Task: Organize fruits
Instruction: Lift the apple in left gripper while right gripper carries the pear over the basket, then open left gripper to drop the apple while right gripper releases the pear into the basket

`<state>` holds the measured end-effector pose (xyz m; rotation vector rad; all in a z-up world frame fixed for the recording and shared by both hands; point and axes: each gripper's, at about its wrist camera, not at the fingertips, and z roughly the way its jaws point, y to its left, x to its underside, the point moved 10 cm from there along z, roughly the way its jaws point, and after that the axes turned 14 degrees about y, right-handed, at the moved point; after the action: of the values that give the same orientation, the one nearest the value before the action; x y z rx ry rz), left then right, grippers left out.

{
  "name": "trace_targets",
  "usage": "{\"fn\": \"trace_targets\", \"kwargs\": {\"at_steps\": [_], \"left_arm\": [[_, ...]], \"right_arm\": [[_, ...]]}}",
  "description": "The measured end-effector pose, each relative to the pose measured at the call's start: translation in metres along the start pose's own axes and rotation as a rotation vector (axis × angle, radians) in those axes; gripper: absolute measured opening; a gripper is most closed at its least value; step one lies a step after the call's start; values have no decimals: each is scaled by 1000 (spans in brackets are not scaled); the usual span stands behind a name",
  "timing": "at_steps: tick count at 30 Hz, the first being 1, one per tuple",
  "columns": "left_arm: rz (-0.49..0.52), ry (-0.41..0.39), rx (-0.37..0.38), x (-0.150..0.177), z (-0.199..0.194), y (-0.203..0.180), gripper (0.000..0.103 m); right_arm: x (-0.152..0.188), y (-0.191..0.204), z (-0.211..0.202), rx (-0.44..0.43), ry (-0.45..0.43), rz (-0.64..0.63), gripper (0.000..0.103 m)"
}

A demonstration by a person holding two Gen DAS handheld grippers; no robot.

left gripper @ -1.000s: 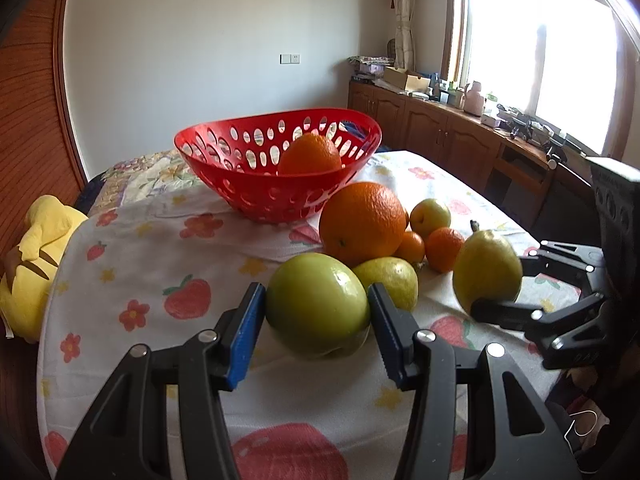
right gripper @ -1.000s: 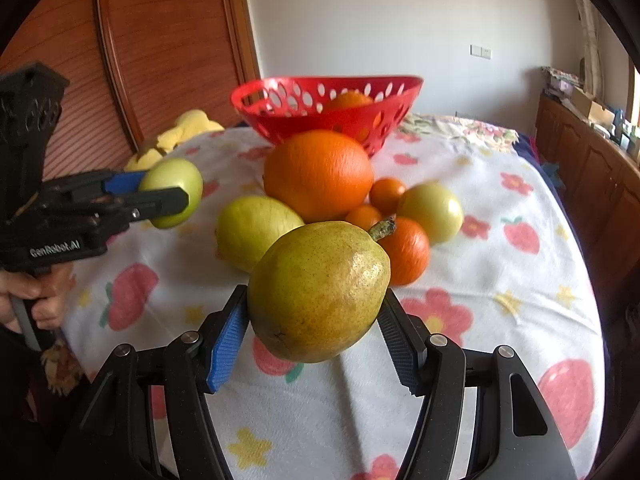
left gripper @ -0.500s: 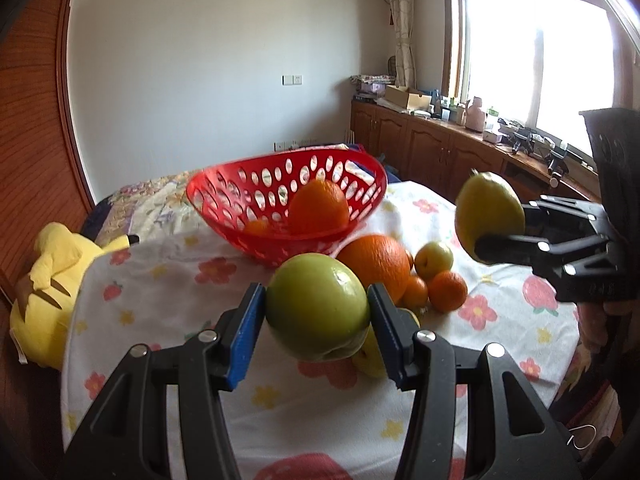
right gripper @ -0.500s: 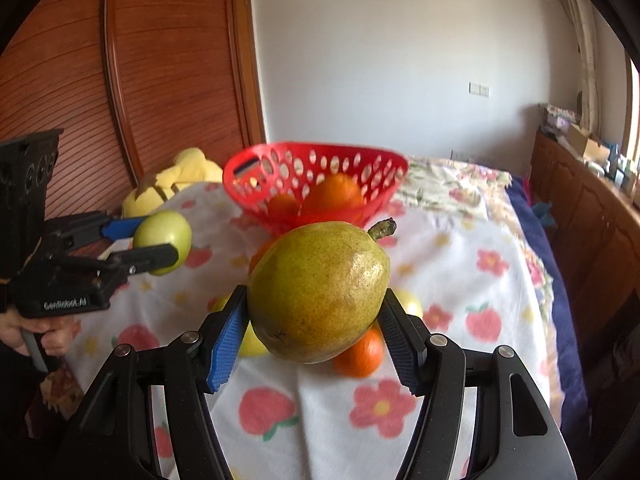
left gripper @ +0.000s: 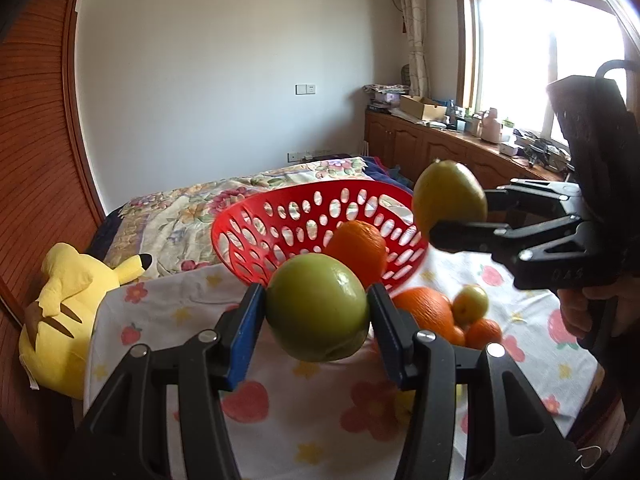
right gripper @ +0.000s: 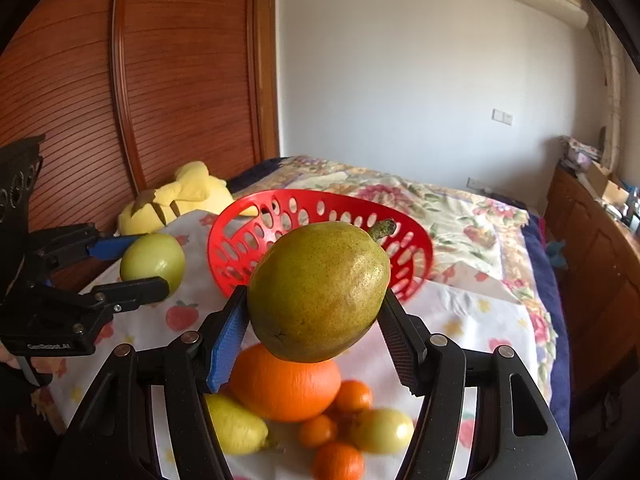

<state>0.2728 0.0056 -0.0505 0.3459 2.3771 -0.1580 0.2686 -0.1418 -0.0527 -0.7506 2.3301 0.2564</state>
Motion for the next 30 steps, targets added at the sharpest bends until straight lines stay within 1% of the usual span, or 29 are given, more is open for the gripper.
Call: {"fn": "trace_targets", "kwargs": {"at_steps": [5, 10, 22, 27, 30], "left_arm": [[-16, 12, -8, -9, 16, 14, 52], [-23, 19, -2, -17, 27, 18, 52], [-10, 42, 18, -41, 61, 9, 52], [-10, 61, 18, -45, 75, 9, 52], [-12, 73, 14, -45, 81, 9, 52]], "right_arm": [[-13, 3, 28, -30, 33, -34, 66], [-23, -1, 45, -27, 46, -57, 66], [-57, -39, 77, -5, 89, -62, 66], [-71, -57, 98, -2, 128, -46, 66], [-70, -65, 110, 0, 158, -33, 66]]}}
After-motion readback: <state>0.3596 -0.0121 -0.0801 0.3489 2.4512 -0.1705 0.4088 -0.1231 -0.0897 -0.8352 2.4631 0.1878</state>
